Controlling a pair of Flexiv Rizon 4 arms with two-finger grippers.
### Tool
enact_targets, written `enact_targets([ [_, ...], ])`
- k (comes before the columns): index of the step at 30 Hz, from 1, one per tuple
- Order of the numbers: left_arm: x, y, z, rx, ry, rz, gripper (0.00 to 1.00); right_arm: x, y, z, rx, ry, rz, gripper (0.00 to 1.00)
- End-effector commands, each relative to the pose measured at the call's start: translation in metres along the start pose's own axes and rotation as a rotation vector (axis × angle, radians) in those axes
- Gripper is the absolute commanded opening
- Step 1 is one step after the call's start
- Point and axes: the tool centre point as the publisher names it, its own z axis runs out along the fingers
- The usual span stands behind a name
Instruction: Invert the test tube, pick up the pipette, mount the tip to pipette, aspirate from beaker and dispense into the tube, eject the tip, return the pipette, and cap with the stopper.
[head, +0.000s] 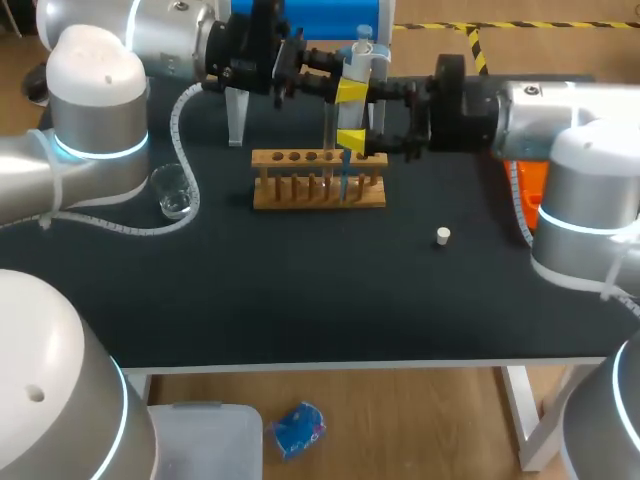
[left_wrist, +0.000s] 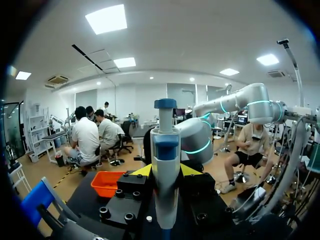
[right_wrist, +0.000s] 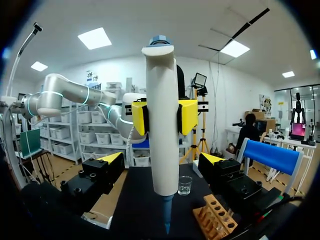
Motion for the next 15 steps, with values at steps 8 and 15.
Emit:
enact_targets([
  [8, -0.0001, 0.0002, -0.0001, 0.002, 0.0, 0.002, 0.0, -0.0027, -0.0015, 0.0076, -0.054, -0.059, -0.005, 0.76],
  [15, -0.0001, 0.0002, -0.0001, 0.002, 0.0, 0.002, 0.0, -0.0057, -0.0011, 0.0072, -0.054, -0.076, -0.013, 0.4],
])
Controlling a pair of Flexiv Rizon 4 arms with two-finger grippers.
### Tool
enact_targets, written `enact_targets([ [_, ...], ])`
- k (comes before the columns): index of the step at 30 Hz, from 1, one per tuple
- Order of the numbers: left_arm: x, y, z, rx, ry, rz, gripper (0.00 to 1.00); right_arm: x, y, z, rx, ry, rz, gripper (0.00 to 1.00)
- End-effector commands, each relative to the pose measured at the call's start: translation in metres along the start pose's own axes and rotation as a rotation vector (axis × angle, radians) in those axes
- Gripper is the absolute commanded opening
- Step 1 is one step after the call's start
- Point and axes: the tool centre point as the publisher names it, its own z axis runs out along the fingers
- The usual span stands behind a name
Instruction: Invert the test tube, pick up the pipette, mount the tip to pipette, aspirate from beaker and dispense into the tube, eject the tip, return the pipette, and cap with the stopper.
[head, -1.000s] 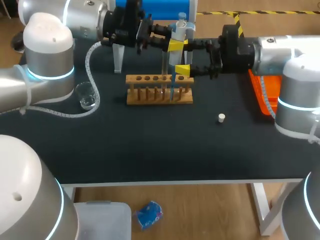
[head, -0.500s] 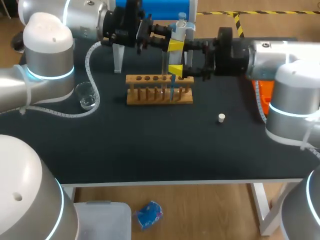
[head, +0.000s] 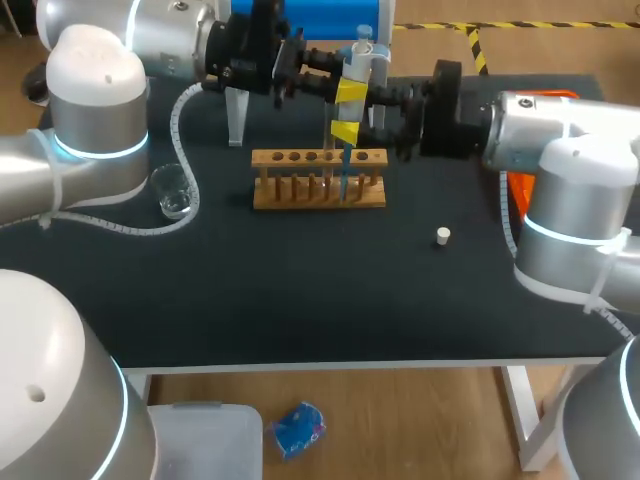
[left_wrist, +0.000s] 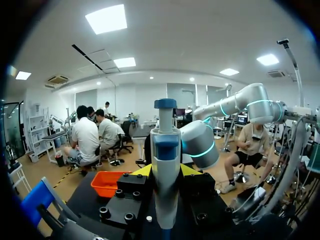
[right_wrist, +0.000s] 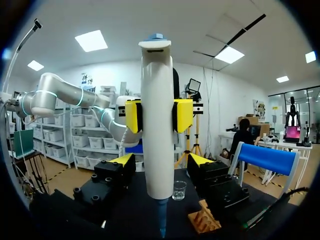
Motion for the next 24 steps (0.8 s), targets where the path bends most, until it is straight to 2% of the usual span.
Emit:
enact_targets([
  [1, -0.0001, 0.0002, 0.0, 0.002, 0.0, 0.002, 0.0, 0.0015, -0.0009, 0.0012, 0.001, -0.014, -0.002, 0.4],
  [5, -0.0001, 0.0002, 0.0, 0.002, 0.0, 0.002, 0.0, -0.0007, -0.0011, 0.0016, -0.007, -0.024, 0.001, 0.41],
  [10, -0.0001, 0.0002, 0.0, 0.002, 0.0, 0.002, 0.0, -0.0025, -0.0018, 0.0026, -0.013, -0.032, 0.001, 0.35],
  [12, -0.0001, 0.0002, 0.0, 0.002, 0.0, 0.002, 0.0, -0.0033, -0.0026, 0.003, -0.014, -0.036, 0.003, 0.29],
  [13, -0.0001, 0.0002, 0.0, 0.002, 0.0, 0.002, 0.0, -0.0036, -0.0029, 0.003, -0.014, -0.038, 0.004, 0.11],
  [14, -0.0001, 0.0002, 0.0, 0.002, 0.0, 0.002, 0.0, -0.0038, -0.0029, 0.003, -0.014, -0.038, 0.005, 0.0],
  [22, -0.0001, 0.0002, 0.0, 0.002, 0.0, 0.002, 0.0, -0.005, -0.0026, 0.002, -0.012, -0.034, 0.003, 0.0],
  [24, -0.0001, 0.0002, 0.0, 0.002, 0.0, 0.002, 1.0, -0.0052, -0.0025, 0.0014, -0.01, -0.032, 0.003, 0.0],
])
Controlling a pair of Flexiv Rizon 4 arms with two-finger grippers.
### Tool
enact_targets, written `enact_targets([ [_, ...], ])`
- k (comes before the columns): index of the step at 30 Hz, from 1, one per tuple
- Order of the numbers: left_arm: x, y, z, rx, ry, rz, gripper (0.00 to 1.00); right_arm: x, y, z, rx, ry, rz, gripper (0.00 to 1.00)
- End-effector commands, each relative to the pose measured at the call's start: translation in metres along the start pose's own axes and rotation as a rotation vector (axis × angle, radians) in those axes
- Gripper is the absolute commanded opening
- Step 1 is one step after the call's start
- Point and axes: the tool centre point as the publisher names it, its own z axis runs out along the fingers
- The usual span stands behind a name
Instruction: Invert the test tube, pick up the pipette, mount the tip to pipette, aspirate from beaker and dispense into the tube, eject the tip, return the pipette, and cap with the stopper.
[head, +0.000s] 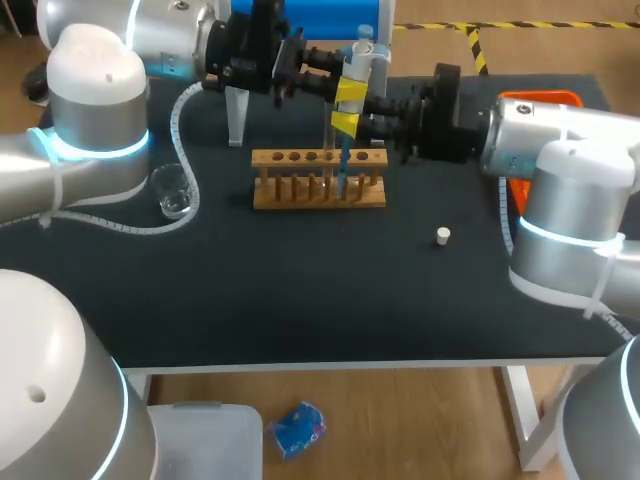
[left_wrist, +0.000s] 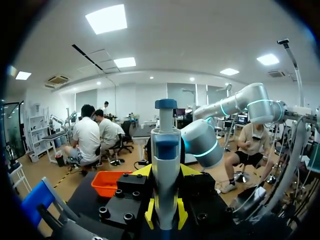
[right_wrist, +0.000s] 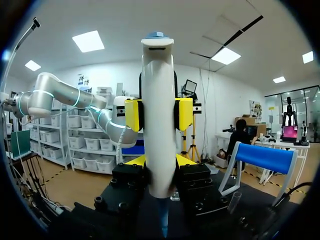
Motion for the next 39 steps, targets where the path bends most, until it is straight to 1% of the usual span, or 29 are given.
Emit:
enact_targets([
  [1, 0.002, 0.0, 0.0, 0.002, 0.001, 0.002, 1.0, -0.003, -0.001, 0.0, 0.003, 0.007, 0.0, 0.0],
  [7, 0.002, 0.0, 0.0, 0.002, 0.001, 0.002, 1.0, -0.002, 0.0, -0.007, 0.026, 0.056, -0.015, 0.0],
  [13, 0.002, 0.0, 0.0, 0.002, 0.001, 0.002, 1.0, -0.004, 0.005, -0.028, 0.038, 0.118, -0.048, 0.0],
  [16, 0.002, 0.0, 0.0, 0.002, 0.001, 0.002, 1.0, -0.009, 0.01, -0.046, 0.035, 0.147, -0.072, 0.0],
  [19, 0.002, 0.0, 0.0, 0.002, 0.001, 0.002, 1.0, -0.018, 0.015, -0.071, 0.016, 0.172, -0.09, 0.0],
  [21, 0.002, 0.0, 0.0, 0.002, 0.001, 0.002, 1.0, -0.026, 0.018, -0.088, 0.017, 0.168, -0.094, 0.0],
  [22, 0.002, 0.0, 0.0, 0.002, 0.001, 0.002, 1.0, -0.03, 0.019, -0.097, -0.005, 0.187, -0.083, 0.0],
  [23, 0.002, 0.0, 0.0, 0.002, 0.001, 0.002, 1.0, -0.033, 0.02, -0.107, -0.013, 0.181, -0.075, 0.0],
  [24, 0.002, 0.0, 0.0, 0.002, 0.001, 0.002, 1.0, -0.037, 0.022, -0.115, -0.019, 0.194, -0.074, 0.0],
  [25, 0.002, 0.0, 0.0, 0.002, 0.001, 0.002, 1.0, -0.04, 0.023, -0.124, -0.039, 0.251, -0.058, 0.0],
  [26, 0.002, 0.0, 0.0, 0.002, 0.001, 0.002, 1.0, -0.046, 0.024, -0.135, -0.02, 0.203, -0.08, 0.0],
  [28, 0.002, 0.0, 0.0, 0.002, 0.001, 0.002, 1.0, -0.054, 0.025, -0.153, -0.03, 0.214, -0.081, 0.0],
  [32, 0.002, 0.0, 0.0, 0.002, 0.001, 0.002, 1.0, -0.07, 0.027, -0.188, -0.023, 0.177, -0.094, 0.0],
  [34, 0.002, 0.0, 0.0, 0.002, 0.001, 0.002, 1.0, -0.08, 0.028, -0.205, -0.034, 0.172, -0.087, 0.0],
  [35, 0.002, 0.0, 0.0, 0.002, 0.001, 0.002, 1.0, -0.084, 0.028, -0.213, -0.023, 0.155, -0.09, 0.0],
  [39, 0.002, 0.0, 0.0, 0.002, 0.001, 0.002, 1.0, -0.095, 0.028, -0.241, -0.002, 0.138, -0.103, 0.0],
])
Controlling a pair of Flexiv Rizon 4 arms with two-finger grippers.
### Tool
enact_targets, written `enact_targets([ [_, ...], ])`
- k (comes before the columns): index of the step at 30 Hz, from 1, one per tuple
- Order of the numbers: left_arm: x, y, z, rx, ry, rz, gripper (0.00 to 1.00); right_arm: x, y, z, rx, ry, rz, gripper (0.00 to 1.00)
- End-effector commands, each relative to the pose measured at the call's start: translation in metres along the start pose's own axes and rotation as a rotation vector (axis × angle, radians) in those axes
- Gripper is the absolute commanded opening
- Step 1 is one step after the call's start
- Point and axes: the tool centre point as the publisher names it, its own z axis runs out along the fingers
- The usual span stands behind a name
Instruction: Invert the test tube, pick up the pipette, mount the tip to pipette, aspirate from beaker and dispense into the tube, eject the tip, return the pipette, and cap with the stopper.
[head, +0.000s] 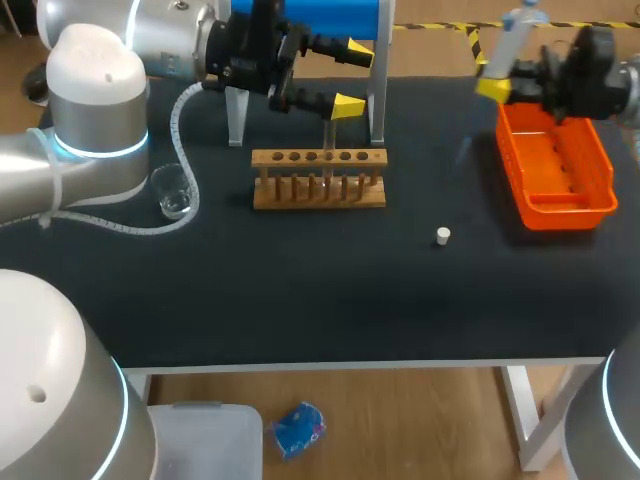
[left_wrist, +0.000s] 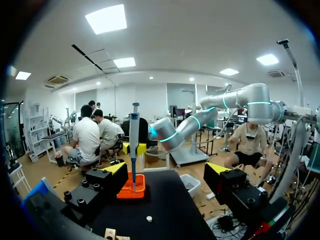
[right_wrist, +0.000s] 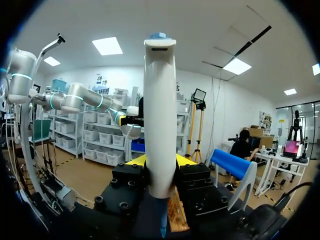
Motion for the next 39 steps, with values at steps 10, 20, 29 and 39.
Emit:
enact_targets([
  [10, 0.0, 0.001, 0.0, 0.002, -0.001, 0.002, 1.0, -0.01, -0.001, -0.108, 0.021, -0.064, 0.014, 0.0],
  [20, 0.0, 0.001, 0.0, 0.002, -0.001, 0.002, 1.0, -0.021, -0.023, -0.14, 0.023, -0.114, 0.054, 0.0],
  [29, 0.0, 0.001, 0.0, 0.002, -0.001, 0.002, 1.0, -0.035, -0.043, -0.16, 0.052, -0.143, 0.044, 0.0],
  [39, 0.0, 0.001, 0.0, 0.002, -0.001, 0.002, 1.0, -0.051, -0.061, -0.171, 0.055, -0.153, 0.037, 0.0],
])
